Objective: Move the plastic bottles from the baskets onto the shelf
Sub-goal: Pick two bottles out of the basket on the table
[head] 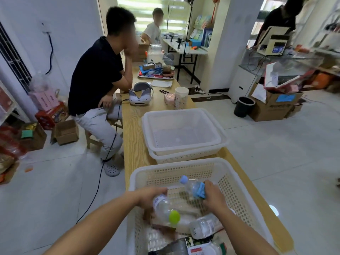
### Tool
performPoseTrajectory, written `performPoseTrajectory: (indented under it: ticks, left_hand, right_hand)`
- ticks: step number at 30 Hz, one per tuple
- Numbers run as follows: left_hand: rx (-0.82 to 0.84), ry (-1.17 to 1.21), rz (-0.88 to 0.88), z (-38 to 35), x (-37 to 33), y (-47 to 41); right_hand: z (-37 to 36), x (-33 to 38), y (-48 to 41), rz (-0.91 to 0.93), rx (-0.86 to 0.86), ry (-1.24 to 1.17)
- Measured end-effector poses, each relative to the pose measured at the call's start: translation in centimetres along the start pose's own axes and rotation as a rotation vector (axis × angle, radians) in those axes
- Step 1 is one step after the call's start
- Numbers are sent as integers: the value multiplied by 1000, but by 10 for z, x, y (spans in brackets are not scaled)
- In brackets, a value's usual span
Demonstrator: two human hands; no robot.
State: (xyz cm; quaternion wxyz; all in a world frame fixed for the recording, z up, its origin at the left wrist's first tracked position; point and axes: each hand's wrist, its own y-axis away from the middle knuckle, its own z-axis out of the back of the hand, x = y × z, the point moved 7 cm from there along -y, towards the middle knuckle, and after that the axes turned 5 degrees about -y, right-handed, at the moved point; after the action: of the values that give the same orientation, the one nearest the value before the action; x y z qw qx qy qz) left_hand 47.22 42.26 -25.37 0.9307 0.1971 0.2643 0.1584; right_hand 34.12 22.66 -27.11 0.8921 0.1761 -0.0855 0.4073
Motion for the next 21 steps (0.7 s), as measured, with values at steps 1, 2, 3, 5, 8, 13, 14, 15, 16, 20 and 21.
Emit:
performPoseTrajectory:
  ticks: [1,2,3,5,8,13,14,15,16,20,21]
  left_hand:
    - [-23,108,40,5,-1,1]
    - [-47,204,74,11,-3,2]
    - [-75,303,90,18,-6,3]
    - [-128,529,68,31,-14,5]
    - [-204,806,6,44,-28,9]
    - [-226,1059,-68,53,-62,9]
    - [-218,1067,-80,54,-71,9]
    - [-214,1074,-84,54,-78,10]
    - [-214,1084,-86,54,-85,10]
    - [-175,1061,-151,51,-121,10]
    - [-160,1059,-161,48,-130,11]
  right_hand:
    - [10,-2,3,-19,-38,-50]
    - [19,-3,6,-41,-68,-111]
    - [28,-5,10,-70,-93,-176]
    - [43,-10,21,-140,-130,-312]
    - [62,-19,39,-239,-189,-516]
    - [88,-32,79,-313,-323,-839]
    - [93,-34,89,-324,-355,-887]
    - [97,-37,99,-338,-382,-928]
    - [100,-40,109,-350,-403,-966]
    - [113,-57,152,-400,-496,-1077]
    - [115,-63,164,-417,-522,-1093]
